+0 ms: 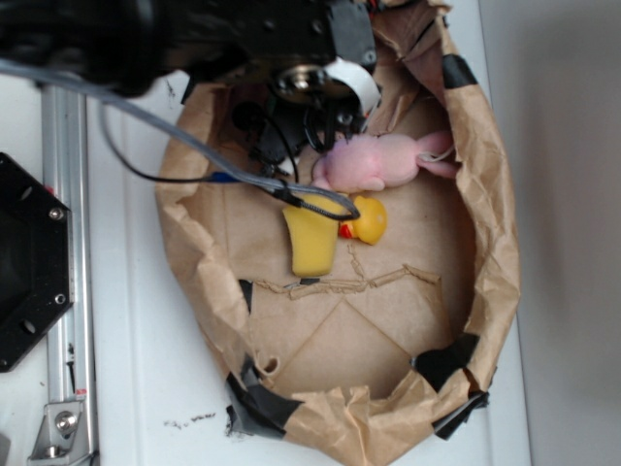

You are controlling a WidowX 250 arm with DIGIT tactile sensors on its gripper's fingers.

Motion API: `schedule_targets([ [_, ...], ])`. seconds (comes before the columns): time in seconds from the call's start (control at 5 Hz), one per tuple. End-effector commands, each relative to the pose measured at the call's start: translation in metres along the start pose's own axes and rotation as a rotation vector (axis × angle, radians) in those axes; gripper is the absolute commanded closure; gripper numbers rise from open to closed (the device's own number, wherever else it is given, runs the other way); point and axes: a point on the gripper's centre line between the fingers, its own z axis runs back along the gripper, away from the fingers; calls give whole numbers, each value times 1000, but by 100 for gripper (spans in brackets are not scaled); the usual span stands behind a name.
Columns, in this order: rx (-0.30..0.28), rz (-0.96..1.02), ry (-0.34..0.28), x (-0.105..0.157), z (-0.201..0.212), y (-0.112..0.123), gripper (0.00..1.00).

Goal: Grab the green ball.

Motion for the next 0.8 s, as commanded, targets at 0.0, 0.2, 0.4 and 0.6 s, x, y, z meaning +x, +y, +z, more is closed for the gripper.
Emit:
schedule_targets([
  [0.0,21,69,-21,7,-9,19,100],
  [0.2,31,105,-65,6,2,21,100],
  [0.4,28,127,-57,5,2,27,100],
  [0.6,2,131,-39,3,6,28,100],
])
